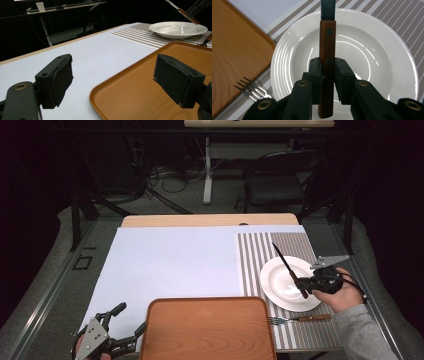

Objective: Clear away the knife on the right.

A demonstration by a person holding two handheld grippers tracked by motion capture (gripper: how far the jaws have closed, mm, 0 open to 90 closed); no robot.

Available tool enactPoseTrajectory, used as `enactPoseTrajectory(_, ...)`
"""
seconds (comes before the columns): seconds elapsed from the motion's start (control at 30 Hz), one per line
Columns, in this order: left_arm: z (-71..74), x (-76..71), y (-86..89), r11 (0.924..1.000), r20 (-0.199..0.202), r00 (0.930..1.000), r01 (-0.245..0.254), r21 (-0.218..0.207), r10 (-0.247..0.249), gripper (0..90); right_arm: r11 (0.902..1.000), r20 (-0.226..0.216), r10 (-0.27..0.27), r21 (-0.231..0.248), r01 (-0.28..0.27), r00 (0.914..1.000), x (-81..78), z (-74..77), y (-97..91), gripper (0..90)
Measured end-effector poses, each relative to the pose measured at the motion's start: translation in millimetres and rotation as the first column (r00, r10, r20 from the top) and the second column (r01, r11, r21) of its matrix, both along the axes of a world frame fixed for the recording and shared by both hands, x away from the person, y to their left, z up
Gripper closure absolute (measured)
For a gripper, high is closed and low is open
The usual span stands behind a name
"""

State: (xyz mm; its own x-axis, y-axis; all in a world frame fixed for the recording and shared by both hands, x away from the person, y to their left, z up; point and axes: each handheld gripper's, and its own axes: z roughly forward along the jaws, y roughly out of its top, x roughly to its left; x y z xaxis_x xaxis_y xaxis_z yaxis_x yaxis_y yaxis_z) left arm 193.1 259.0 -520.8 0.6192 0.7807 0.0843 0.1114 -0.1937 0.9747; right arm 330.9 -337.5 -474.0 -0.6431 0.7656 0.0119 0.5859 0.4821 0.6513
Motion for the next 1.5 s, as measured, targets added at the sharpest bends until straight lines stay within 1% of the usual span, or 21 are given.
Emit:
enactPoseTrajectory(0.07, 0.0, 0.2, -0.2, 1.0000, -0.001, 1.0000, 0.000, 0.001, 0.000, 15.2, 0.9998, -0.006, -0.015, 0.013, 0.015, 0.9999, -5.0, -0.8, 1.3, 76.7)
enactPoseTrajectory(0.13, 0.1, 0.2, -0.7, 1.0000, -0.001, 1.0000, 0.001, 0.002, -0.001, 15.2, 0.9996, -0.003, -0.023, 0.014, 0.023, 0.9997, -10.4, -1.9, 3.1, 76.7)
enactPoseTrajectory(0.2, 0.1, 0.1, -1.1, 1.0000, -0.001, 1.0000, 0.002, 0.001, -0.002, 15.2, 0.9990, -0.011, -0.037, 0.024, 0.037, 0.9992, -16.4, -3.0, 4.7, 76.7)
enactPoseTrajectory(0.27, 0.2, 0.1, -1.1, 1.0000, -0.001, 1.0000, 0.001, 0.000, -0.001, 15.2, 0.9983, -0.005, -0.046, 0.035, 0.047, 0.9989, -22.5, -3.7, 6.2, 76.7)
enactPoseTrajectory(0.3, 0.2, 0.1, -1.1, 1.0000, -0.001, 1.0000, 0.001, 0.000, -0.001, 15.2, 0.9977, -0.010, -0.055, 0.039, 0.055, 0.9984, -26.3, -3.5, 7.4, 76.7)
enactPoseTrajectory(0.4, 0.3, 0.0, -1.1, 1.0000, 0.000, 1.0000, 0.002, 0.000, -0.002, 15.2, 0.9967, 0.000, -0.068, 0.043, 0.068, 0.9977, -38.2, -2.9, 11.0, 76.7)
enactPoseTrajectory(0.5, 0.3, 0.0, -1.1, 1.0000, 0.000, 1.0000, 0.003, 0.000, -0.003, 15.2, 0.9953, -0.003, -0.082, 0.052, 0.082, 0.9966, -50.2, -2.5, 15.2, 76.7)
enactPoseTrajectory(0.63, 0.5, 0.2, -1.0, 1.0000, 0.001, 1.0000, 0.004, 0.000, -0.004, 15.2, 0.9932, -0.013, -0.093, 0.068, 0.094, 0.9955, -64.5, -4.4, 21.5, 76.7)
enactPoseTrajectory(0.7, 0.5, 0.3, -1.1, 1.0000, 0.001, 1.0000, 0.003, -0.002, -0.003, 15.2, 0.9931, -0.013, -0.091, 0.074, 0.092, 0.9958, -67.3, -5.2, 23.2, 76.7)
enactPoseTrajectory(0.77, 0.7, 0.3, -1.1, 1.0000, 0.003, 1.0000, 0.004, 0.000, -0.004, 15.2, 0.9910, -0.027, -0.080, 0.106, 0.082, 0.9964, -74.4, -8.0, 29.3, 76.7)
enactPoseTrajectory(0.83, 0.9, 0.4, -1.2, 1.0000, 0.003, 1.0000, 0.009, 0.003, -0.009, 15.2, 0.9905, -0.025, -0.076, 0.113, 0.079, 0.9968, -78.3, -9.1, 34.2, 76.7)
enactPoseTrajectory(0.93, 0.9, 0.4, -1.3, 0.9999, 0.004, 0.9999, 0.010, 0.004, -0.010, 15.2, 0.9921, -0.026, -0.068, 0.103, 0.071, 0.9973, -83.2, -9.9, 41.8, 76.7)
enactPoseTrajectory(0.97, 1.0, 0.4, -1.3, 0.9999, 0.004, 0.9999, 0.010, 0.003, -0.010, 15.2, 0.9918, -0.039, -0.069, 0.105, 0.073, 0.9968, -84.7, -10.1, 43.6, 76.7)
enactPoseTrajectory(1.03, 0.9, 0.4, -1.3, 1.0000, 0.004, 1.0000, 0.009, 0.004, -0.009, 15.2, 0.9910, -0.033, -0.064, 0.116, 0.067, 0.9974, -86.6, -11.7, 46.9, 76.7)
enactPoseTrajectory(1.07, 0.8, 0.5, -1.3, 0.9999, 0.002, 0.9999, 0.010, 0.004, -0.010, 15.2, 0.9903, -0.034, -0.059, 0.124, 0.063, 0.9977, -87.2, -12.7, 48.1, 76.7)
enactPoseTrajectory(1.1, 0.6, 0.7, -1.5, 1.0000, 0.002, 1.0000, 0.007, 0.002, -0.007, 15.2, 0.9900, -0.047, -0.065, 0.122, 0.070, 0.9968, -88.2, -12.9, 49.5, 76.7)
enactPoseTrajectory(1.17, 0.6, 0.9, -1.4, 1.0000, 0.003, 1.0000, 0.007, 0.002, -0.007, 15.2, 0.9902, -0.041, -0.062, 0.122, 0.067, 0.9972, -89.0, -13.8, 51.5, 76.7)
enactPoseTrajectory(1.3, 0.6, 0.9, -1.5, 1.0000, 0.003, 1.0000, 0.008, 0.003, -0.008, 15.2, 0.9885, -0.050, -0.058, 0.137, 0.064, 0.9971, -90.0, -14.8, 55.2, 76.7)
enactPoseTrajectory(1.37, 0.6, 0.9, -1.8, 1.0000, 0.003, 1.0000, 0.008, 0.005, -0.008, 15.2, 0.9895, -0.055, -0.057, 0.130, 0.064, 0.9969, -90.9, -14.9, 57.5, 76.7)
enactPoseTrajectory(1.5, 0.8, 0.6, -1.6, 0.9999, 0.004, 0.9999, 0.010, 0.006, -0.010, 15.2, 0.9898, -0.052, -0.040, 0.134, 0.047, 0.9978, -94.3, -16.1, 62.8, 76.7)
